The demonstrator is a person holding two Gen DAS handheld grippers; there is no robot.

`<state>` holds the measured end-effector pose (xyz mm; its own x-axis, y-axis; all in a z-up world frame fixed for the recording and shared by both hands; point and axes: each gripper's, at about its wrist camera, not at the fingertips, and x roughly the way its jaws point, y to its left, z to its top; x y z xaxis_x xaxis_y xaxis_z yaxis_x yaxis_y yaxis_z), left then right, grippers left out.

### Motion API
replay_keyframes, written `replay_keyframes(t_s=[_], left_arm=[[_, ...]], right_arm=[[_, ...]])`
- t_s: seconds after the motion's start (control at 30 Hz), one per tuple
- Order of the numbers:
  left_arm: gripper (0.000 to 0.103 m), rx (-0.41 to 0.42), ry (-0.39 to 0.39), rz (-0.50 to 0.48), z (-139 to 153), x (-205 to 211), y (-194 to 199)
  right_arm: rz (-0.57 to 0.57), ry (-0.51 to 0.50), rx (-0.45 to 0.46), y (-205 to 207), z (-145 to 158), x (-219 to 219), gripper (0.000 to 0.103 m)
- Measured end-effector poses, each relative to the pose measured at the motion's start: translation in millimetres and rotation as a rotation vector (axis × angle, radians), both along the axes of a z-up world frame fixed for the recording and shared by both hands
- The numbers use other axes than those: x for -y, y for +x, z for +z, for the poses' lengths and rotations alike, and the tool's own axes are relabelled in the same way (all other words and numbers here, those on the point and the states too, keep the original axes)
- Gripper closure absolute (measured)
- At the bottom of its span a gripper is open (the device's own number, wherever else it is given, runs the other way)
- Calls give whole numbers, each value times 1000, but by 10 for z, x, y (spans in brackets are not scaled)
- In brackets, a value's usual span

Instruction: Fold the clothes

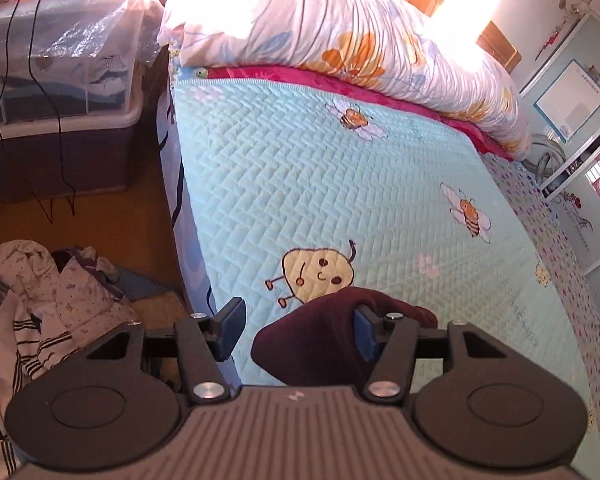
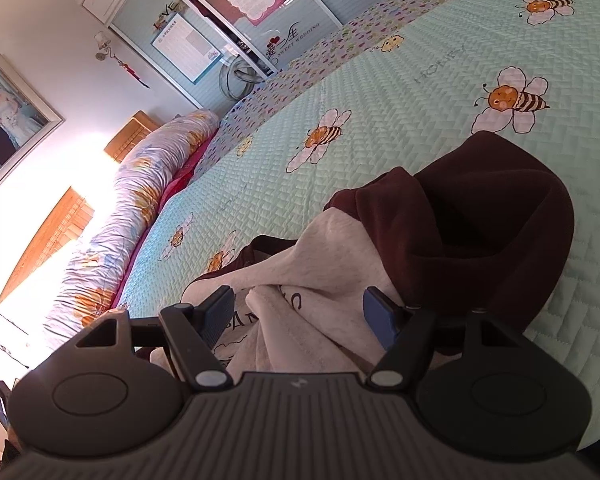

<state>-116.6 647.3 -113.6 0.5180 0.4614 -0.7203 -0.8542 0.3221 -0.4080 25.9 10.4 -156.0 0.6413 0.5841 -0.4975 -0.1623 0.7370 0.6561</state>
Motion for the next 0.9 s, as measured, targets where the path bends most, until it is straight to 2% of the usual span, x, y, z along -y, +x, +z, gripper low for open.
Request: replay_keyframes(t_s=[0.07, 0.13, 0.2, 0.27, 0.3, 0.47, 0.53, 0.6, 0.73, 0.9], left_arm=[[44, 19, 0, -36, 39, -54, 31], [44, -75, 40, -202, 71, 27, 288], [44, -203, 135, -353, 96, 258, 543], [43, -258, 200, -470, 115, 487, 684], [43, -264, 203, -524, 119, 568, 724], [43, -155, 125, -652, 269, 726, 654], [39, -78, 120, -708, 368, 838, 619], [36, -41, 156, -794, 467, 1082, 699], [34, -50, 205, -973, 435, 1478, 1090], [34, -138, 270, -1204, 141, 1877, 1782]], right_arm=[[8, -3, -3, -2, -3, -17, 31], [13, -5, -4, -3, -12, -27, 31], [15, -5, -7, 4, -19, -46, 31], [14, -5, -14, 12, -23, -71, 31], [14, -5, -18, 14, -21, -83, 31], [20, -14, -12, 5, 8, -86, 31], [16, -6, -6, 11, 18, -67, 31], [16, 7, 1, 33, 39, -65, 31], [32, 29, 19, 179, 138, -61, 31], [78, -42, 32, 564, 246, -38, 31]])
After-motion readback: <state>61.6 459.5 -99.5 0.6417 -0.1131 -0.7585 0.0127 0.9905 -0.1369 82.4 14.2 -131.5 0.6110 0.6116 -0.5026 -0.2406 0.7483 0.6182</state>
